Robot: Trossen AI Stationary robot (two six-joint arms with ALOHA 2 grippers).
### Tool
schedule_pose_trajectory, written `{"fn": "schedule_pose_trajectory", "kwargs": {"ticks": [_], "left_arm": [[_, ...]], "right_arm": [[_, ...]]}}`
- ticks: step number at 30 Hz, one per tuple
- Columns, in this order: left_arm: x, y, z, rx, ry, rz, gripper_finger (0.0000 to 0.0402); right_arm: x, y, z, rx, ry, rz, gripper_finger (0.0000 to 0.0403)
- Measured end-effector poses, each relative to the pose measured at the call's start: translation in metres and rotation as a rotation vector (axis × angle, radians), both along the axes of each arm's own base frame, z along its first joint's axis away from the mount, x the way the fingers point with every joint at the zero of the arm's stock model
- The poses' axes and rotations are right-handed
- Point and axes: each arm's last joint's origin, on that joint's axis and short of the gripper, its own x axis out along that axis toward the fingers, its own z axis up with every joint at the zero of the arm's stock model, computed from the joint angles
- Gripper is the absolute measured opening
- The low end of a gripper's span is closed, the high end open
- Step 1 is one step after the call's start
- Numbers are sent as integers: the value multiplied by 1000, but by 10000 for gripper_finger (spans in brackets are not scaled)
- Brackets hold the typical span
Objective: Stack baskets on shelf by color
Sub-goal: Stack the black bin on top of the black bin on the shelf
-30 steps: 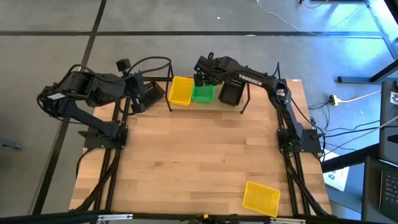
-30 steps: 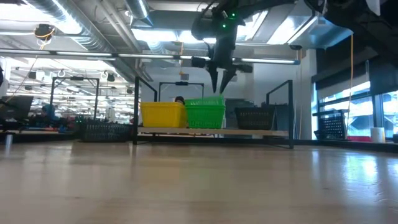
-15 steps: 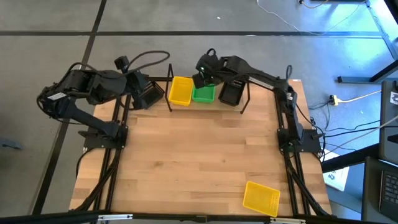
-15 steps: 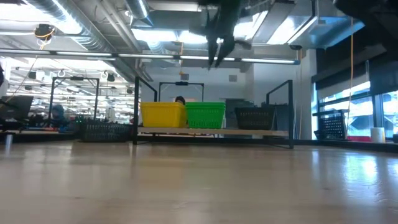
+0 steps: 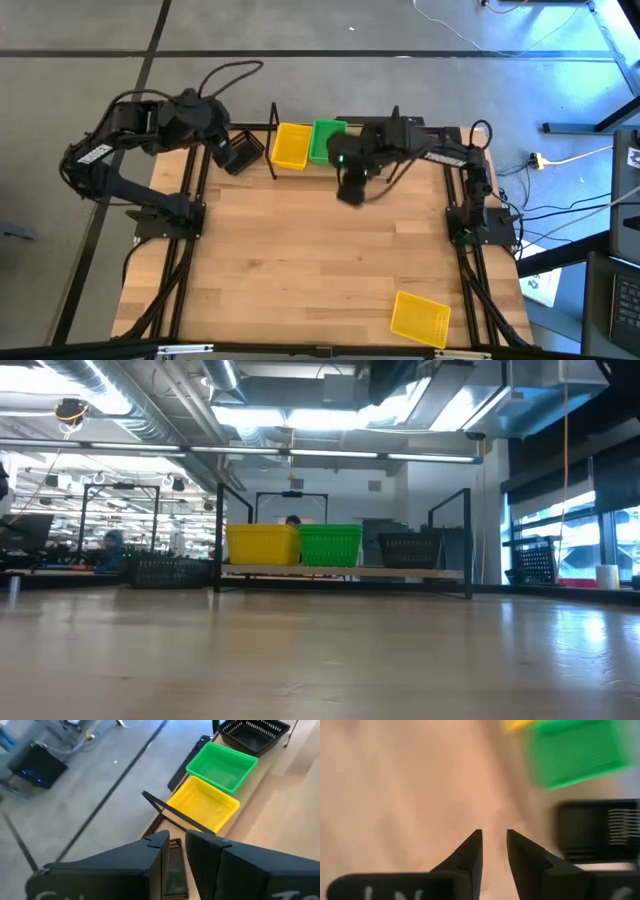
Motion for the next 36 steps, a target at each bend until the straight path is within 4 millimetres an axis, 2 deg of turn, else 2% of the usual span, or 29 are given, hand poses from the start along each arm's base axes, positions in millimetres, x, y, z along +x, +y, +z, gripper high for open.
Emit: {"fn": "schedule_pose_trajectory", "kwargs": {"ticks": [3, 6, 10, 15, 19, 23, 27, 31, 36], "left_arm": [[-1, 3, 0, -41, -21, 11, 55], [-3, 6, -3, -132, -54, 30, 55], [-8, 12, -9, -293, -110, 157, 55], [1, 28, -22, -390, -64, 347, 55], [11, 47, -35, -465, 2, 453, 55], [23, 73, -52, -559, 60, 492, 55], [29, 111, -75, -638, 155, 548, 55], [20, 155, -96, -715, 204, 661, 55], [3, 208, -127, -865, 217, 697, 55]], "right_arm": [[4, 25, -10, 141, 35, 145, 87], [3, 49, -13, 202, 48, 225, 87], [0, 71, -13, 218, 55, 211, 87], [-13, 89, -1, 170, 11, 146, 87], [-30, 95, 15, 92, -55, 101, 87], [-43, 96, 28, 22, -115, 64, 87], [-51, 97, 35, 9, -145, 53, 87], [-53, 100, 36, 8, -148, 63, 87], [-54, 105, 36, -8, -142, 120, 87]]}}
